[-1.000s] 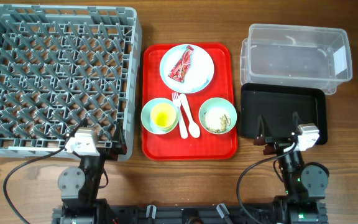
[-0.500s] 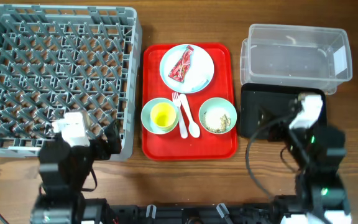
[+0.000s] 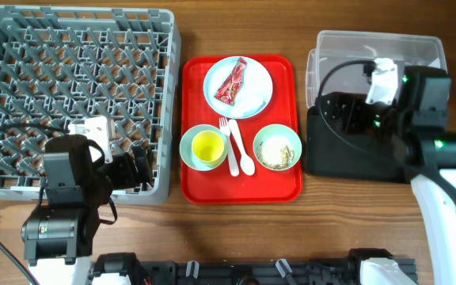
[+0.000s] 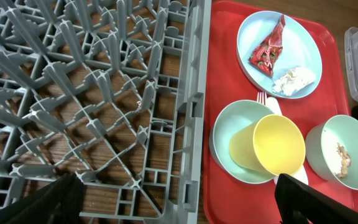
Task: Sort waste into correct bins and load items into the dishwasher rack
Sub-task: 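Reach the right gripper to the plate and grasp the white tissue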
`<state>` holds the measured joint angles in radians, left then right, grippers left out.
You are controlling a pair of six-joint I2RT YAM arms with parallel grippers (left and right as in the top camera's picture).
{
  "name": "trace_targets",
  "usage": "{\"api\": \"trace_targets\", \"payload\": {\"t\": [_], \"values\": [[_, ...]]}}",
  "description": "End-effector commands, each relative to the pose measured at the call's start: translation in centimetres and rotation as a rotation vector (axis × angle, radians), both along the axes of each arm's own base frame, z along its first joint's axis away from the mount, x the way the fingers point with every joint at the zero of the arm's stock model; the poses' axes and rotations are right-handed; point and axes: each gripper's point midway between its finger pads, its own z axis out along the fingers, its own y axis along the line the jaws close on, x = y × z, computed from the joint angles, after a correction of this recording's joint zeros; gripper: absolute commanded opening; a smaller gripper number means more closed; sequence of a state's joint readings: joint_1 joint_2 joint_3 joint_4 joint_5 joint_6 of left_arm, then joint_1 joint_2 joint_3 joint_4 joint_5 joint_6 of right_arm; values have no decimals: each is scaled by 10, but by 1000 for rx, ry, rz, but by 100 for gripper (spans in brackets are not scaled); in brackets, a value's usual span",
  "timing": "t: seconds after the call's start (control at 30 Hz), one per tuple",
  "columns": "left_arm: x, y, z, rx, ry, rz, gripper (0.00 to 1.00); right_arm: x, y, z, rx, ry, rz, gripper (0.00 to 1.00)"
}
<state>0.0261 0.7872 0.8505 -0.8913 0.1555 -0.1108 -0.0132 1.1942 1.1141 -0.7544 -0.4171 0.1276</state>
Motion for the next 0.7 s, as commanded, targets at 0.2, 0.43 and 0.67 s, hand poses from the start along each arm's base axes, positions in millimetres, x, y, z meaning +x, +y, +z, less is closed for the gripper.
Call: {"api": "trace_targets", "payload": {"t": [0.2,0.43,0.67], "values": [[2,-2,10,-14,-24,-3,100,13,61,19,-154,-51,176,100],[2,-2,10,-14,-24,-3,100,46,125,12,-274,-54,259,100],[2,-2,10,-14,-24,-3,100,85,159,-49,-256,29,255,100]]}}
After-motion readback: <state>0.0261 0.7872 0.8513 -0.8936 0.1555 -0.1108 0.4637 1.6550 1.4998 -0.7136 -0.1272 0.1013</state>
